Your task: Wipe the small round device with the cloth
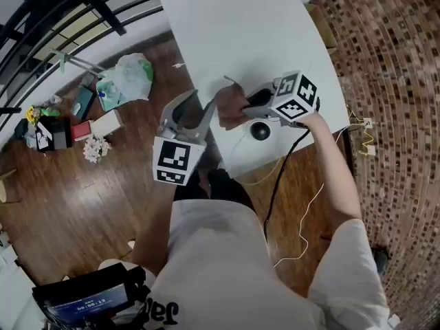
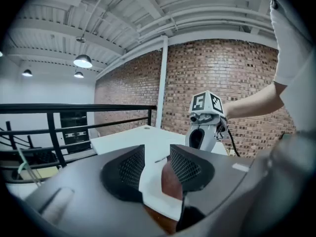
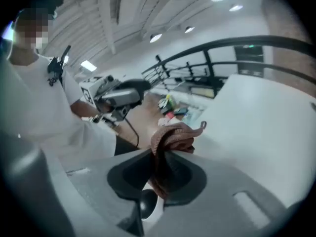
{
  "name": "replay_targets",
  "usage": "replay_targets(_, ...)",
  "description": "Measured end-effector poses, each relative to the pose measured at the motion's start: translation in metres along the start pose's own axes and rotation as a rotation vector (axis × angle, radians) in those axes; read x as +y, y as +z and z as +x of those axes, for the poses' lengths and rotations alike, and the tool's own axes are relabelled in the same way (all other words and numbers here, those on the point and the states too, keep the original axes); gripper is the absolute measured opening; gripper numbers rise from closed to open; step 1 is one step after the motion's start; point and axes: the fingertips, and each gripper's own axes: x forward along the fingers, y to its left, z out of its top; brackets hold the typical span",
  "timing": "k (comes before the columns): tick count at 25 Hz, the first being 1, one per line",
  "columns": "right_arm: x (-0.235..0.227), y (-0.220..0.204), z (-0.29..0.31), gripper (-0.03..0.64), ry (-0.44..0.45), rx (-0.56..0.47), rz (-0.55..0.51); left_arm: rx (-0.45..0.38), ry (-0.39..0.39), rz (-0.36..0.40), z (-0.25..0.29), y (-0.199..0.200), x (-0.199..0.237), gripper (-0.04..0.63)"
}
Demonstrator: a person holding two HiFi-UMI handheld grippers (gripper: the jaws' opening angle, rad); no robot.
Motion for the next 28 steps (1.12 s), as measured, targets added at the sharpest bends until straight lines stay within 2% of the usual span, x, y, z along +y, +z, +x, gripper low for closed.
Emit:
replay_targets(3, 0.027, -0.011, 0.042, 0.046, 0.233, 0.293, -0.140, 0.003, 0.075, -0.028, -0.018, -0.007, 0.023, 0.178)
replay_targets(6, 0.050, -0.041, 0.067, 0.046, 0.413, 0.532, -0.199, 0.006, 0.127, -0.057, -0.032, -0.016, 0.037, 0.178)
replay_targets(8, 0.051, -0.062, 0.077, 0.046, 0.458, 0.647, -0.233, 0.006, 0.142, -0.071, -0.037, -0.020, 0.040, 0.178)
replay_targets(10, 0.042, -0.070, 0.082, 0.046, 0.440, 0.690, -0.252, 0.006, 0.149, -0.081, -0.038, -0.023, 0.040, 0.178)
replay_targets(14, 0.009, -0.068, 0.077, 0.044, 0.326, 0.639, -0.214, 0.015, 0.135, -0.088, -0.033, -0.025, 0.032, 0.178)
replay_targets(19, -0.030, -0.069, 0.053, 0.044, 0.190, 0.491, -0.120, 0.005, 0.105, -0.078, -0.016, -0.019, 0.027, 0.178)
replay_targets(23, -0.046, -0.086, 0.029, 0.044, 0.063, 0.383, -0.054, 0.015, 0.025, -0.077, 0.002, -0.018, 0.008, 0.178)
replay_targets(28, -0.036, -0.115, 0.005, 0.045, -0.056, 0.192, 0.099, 0.017, -0.083, -0.071, 0.023, -0.013, -0.022, 0.170)
